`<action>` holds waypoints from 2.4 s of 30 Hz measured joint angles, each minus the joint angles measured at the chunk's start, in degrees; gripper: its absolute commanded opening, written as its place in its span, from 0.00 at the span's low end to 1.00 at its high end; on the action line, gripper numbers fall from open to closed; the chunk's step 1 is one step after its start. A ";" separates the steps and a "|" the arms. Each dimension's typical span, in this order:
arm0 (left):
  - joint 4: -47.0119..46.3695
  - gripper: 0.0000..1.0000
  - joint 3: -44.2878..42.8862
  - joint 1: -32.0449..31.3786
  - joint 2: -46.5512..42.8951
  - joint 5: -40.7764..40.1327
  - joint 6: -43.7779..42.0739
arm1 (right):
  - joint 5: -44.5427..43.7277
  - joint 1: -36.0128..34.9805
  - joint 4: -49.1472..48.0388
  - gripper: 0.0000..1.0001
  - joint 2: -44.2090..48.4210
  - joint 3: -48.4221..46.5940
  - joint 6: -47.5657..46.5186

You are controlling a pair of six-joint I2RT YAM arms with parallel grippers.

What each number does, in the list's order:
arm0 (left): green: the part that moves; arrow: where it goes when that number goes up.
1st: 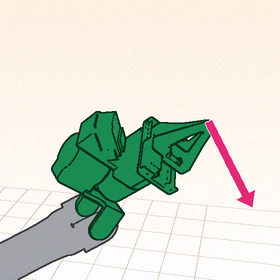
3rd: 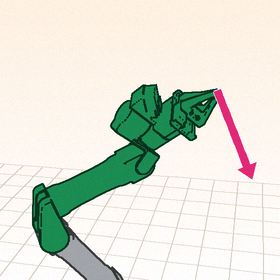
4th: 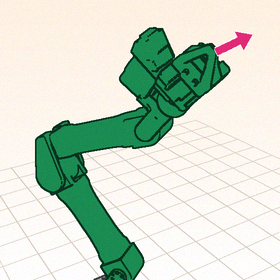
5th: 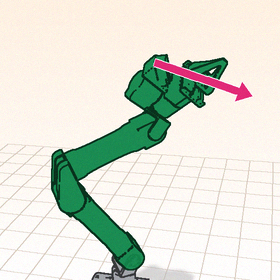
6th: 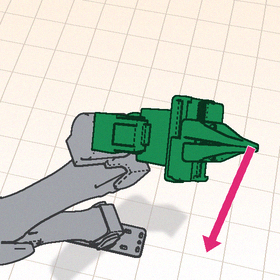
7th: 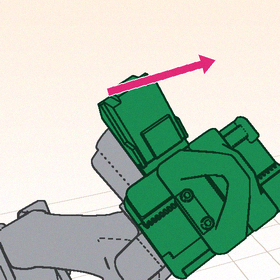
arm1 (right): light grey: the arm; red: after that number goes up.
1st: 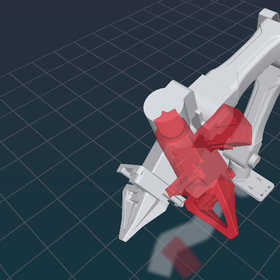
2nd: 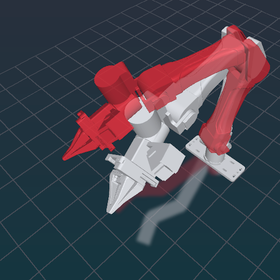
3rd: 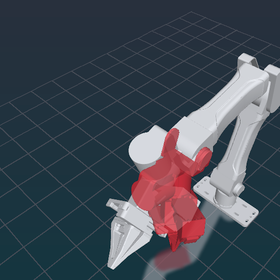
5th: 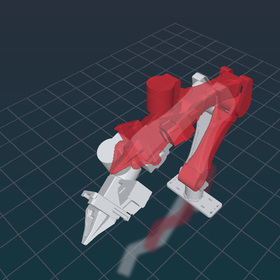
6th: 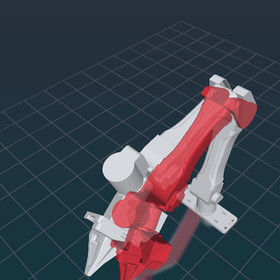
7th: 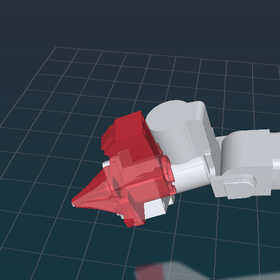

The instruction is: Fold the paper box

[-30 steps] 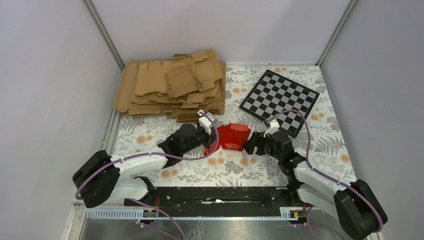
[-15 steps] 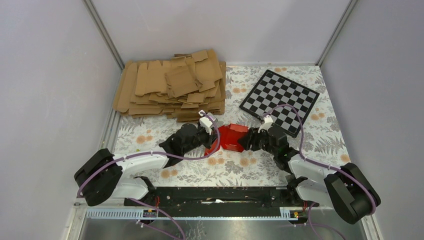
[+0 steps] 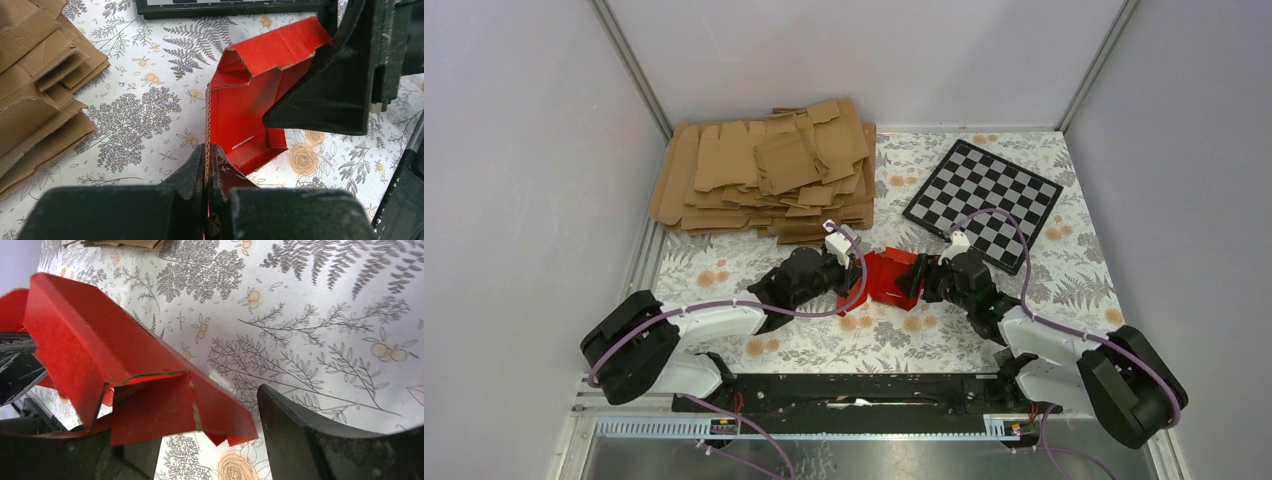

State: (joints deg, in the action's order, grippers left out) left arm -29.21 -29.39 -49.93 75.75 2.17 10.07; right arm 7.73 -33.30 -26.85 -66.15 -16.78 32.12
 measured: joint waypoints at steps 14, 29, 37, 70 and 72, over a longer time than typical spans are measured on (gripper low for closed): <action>0.50 0.00 -0.09 0.00 0.11 -0.70 0.07 | -4.00 -0.09 6.84 0.51 5.27 -0.02 2.23; 0.55 0.00 -0.09 -0.02 0.07 -0.68 0.11 | -4.87 -0.09 11.04 0.36 3.21 -0.87 6.38; 0.50 0.00 -0.09 0.02 0.07 -0.72 0.35 | -3.78 -1.40 8.11 0.40 -1.03 -2.58 8.70; -5.49 0.00 3.15 1.20 0.24 -5.22 4.17 | -7.23 -6.80 -11.45 0.94 -11.61 0.66 3.67; -5.49 0.00 3.15 1.20 0.24 -5.20 4.15 | -7.96 -6.84 -11.17 0.99 -10.95 0.66 3.43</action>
State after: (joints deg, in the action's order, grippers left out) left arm -34.70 -26.24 -48.73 75.99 -3.03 14.22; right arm -0.23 -40.14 -38.02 -77.10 -16.12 35.55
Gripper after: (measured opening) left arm 0.021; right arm 0.917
